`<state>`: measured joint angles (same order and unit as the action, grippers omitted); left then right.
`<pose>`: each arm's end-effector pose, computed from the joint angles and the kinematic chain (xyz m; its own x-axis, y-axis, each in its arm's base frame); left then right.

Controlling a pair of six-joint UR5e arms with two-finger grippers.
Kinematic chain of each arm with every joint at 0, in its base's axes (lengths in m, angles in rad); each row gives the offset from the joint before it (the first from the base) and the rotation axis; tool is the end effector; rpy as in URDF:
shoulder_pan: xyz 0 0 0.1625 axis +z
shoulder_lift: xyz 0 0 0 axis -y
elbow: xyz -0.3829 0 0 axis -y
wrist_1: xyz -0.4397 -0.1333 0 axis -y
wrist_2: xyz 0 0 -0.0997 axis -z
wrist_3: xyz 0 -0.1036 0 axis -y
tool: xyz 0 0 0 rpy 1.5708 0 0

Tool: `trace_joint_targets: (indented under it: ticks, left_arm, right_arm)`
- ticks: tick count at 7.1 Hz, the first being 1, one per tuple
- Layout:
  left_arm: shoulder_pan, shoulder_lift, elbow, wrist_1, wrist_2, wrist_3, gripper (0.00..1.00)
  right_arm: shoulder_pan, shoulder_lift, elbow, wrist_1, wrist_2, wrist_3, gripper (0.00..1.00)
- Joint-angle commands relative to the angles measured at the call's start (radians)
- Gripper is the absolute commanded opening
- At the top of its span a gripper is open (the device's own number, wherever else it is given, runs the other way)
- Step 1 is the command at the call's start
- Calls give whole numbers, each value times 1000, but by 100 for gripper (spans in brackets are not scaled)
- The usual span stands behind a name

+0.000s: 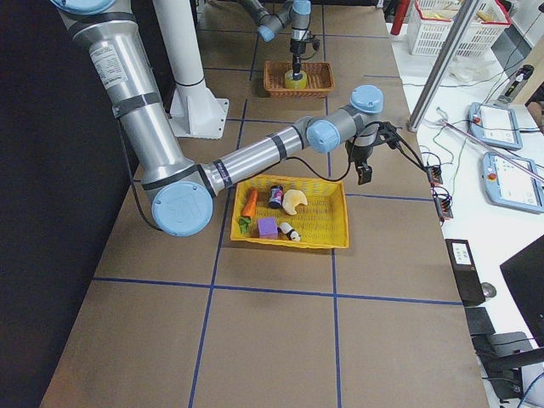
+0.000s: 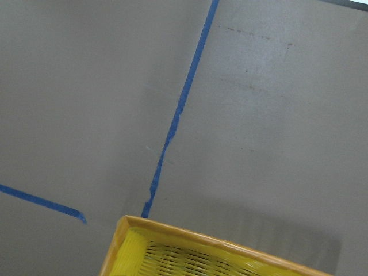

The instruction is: Move tape to another basket

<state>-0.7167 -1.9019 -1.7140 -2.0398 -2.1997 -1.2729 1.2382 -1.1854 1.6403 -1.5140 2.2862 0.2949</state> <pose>0.4365 -0.4763 0.2923 0.4737 -0.0979 -0.8752 0.0347 0.9951 -0.0926 -0.1551 -0.6491 0.3435 0.6651 -0.2868 0.6895 0.0955 0.9484 0.3023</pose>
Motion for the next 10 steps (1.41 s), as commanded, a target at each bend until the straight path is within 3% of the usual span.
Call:
trace_joint_targets:
  ticks: [1,3,5,7,10]
  left_arm:
    - [-77,0,-25,39,-87,36,100]
    - [-246,10,-36,75,-211,247,100]
    - [-386,67,-30,252,-212,593,100]
    - [-513,144,-1,341,-212,880,100]
    - [-688,190,187,369,-212,1157,100]
  right_arm:
    - [36,-9,-1,-78,1,-109,100]
    - [82,-64,-2,-94,9,-198,100]
    - [160,-178,0,-95,25,-346,100]
    - [257,-334,6,-83,91,-381,100]
    - [274,-364,41,-83,90,-362,100]
